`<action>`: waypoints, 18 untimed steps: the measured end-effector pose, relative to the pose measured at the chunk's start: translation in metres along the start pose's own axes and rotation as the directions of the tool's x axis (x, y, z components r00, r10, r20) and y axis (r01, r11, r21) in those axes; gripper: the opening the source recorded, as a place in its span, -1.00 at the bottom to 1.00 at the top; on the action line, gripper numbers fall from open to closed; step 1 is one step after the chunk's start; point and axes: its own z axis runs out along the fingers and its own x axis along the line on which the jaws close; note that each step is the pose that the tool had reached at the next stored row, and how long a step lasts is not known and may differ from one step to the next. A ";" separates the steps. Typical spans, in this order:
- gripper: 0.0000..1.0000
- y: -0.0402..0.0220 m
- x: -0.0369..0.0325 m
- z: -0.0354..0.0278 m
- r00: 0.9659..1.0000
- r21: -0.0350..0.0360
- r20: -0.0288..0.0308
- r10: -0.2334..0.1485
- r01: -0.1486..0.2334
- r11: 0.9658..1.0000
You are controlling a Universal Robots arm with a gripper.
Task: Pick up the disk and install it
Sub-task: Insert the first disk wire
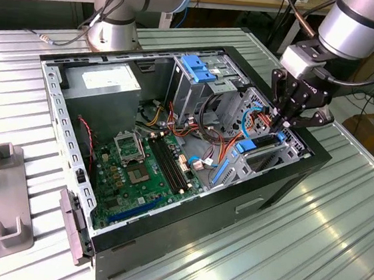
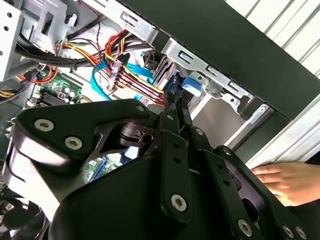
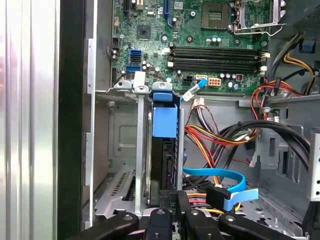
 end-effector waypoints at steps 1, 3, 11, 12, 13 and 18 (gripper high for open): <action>-0.67 0.0003 0.0000 0.0003 1.000 0.000 0.000 0.000 0.000 1.000; -0.67 0.0007 0.0001 0.0013 1.000 0.000 0.000 0.000 0.000 1.000; -0.67 0.0049 0.0022 0.0042 1.000 0.003 0.000 0.000 0.000 1.000; -0.67 0.0054 0.0026 0.0045 1.000 0.003 0.000 0.000 0.000 1.000; -0.67 0.0057 0.0032 0.0047 1.000 0.003 0.000 0.000 0.000 1.000; -0.67 0.0074 0.0039 0.0070 1.000 0.003 0.000 0.000 0.000 1.000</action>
